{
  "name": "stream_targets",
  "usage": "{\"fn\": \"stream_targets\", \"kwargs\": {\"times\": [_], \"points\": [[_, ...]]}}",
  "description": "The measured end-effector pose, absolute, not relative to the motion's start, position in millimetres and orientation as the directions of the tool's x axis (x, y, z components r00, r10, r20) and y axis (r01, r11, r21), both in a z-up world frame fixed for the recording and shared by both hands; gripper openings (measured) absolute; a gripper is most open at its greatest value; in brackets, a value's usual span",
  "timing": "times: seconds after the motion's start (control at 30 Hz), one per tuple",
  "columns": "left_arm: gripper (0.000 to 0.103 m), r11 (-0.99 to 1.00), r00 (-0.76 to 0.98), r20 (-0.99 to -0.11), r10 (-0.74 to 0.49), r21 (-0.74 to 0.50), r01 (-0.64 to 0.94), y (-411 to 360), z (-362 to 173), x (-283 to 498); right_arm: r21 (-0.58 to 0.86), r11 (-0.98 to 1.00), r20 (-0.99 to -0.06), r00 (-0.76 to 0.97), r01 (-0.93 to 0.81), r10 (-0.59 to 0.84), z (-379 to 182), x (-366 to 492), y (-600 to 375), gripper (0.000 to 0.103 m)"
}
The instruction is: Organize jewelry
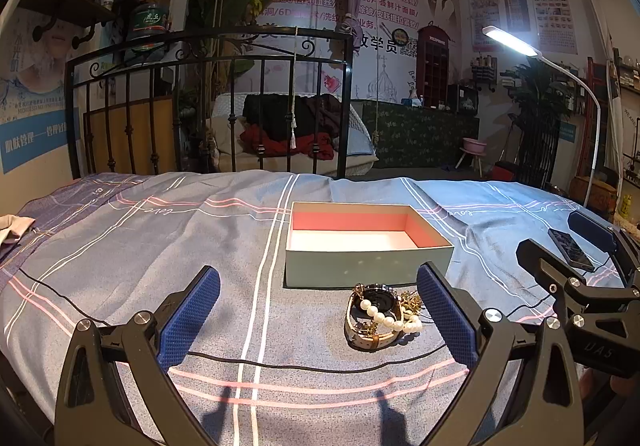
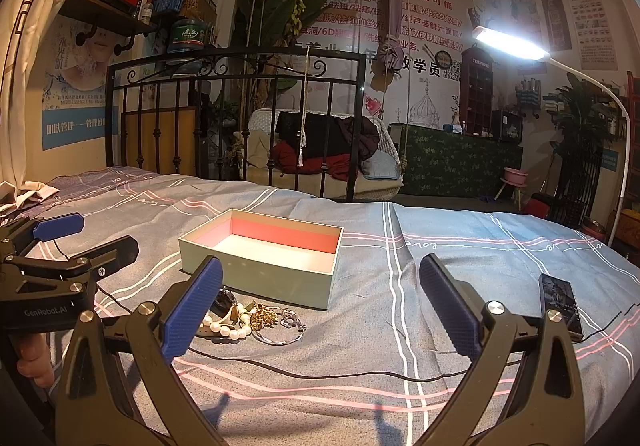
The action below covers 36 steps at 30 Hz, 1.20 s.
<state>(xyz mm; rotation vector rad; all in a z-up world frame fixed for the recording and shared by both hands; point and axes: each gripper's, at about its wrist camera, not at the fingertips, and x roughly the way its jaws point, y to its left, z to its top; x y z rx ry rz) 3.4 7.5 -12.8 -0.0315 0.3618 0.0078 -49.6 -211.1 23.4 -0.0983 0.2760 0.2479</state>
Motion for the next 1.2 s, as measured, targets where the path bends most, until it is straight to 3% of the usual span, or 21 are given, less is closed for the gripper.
{"fn": "stream_targets", "kwargs": {"times": [0.4, 0.8, 1.0, 1.2], "points": [[0.096, 0.999, 0.920, -0.391, 0.002, -0.031, -0.016, 10, -22, 10, -0.058, 0.965, -0.309, 0.924, -0.255, 0.226, 16, -42, -212, 0.097], [0.096, 0.999, 0.813, -0.581, 0.035, 0.038, -0.016, 4, -52, 55, -0.028, 0.967, -0.411, 0.885, -0.253, 0.219, -13, -9, -217, 0.097], [0.096, 0.999, 0.765, -0.642, 0.042, 0.008, -0.048, 18, -57, 69, -0.018, 0.963, -0.439, 0.868, -0.268, 0.234, -22, 1, -214, 0.097], [0.077, 0.997, 0.680, -0.729, 0.076, 0.074, -0.032, 16, -67, 101, -0.017, 0.958, -0.470, 0.848, -0.287, 0.246, -27, 8, -210, 0.097]]}}
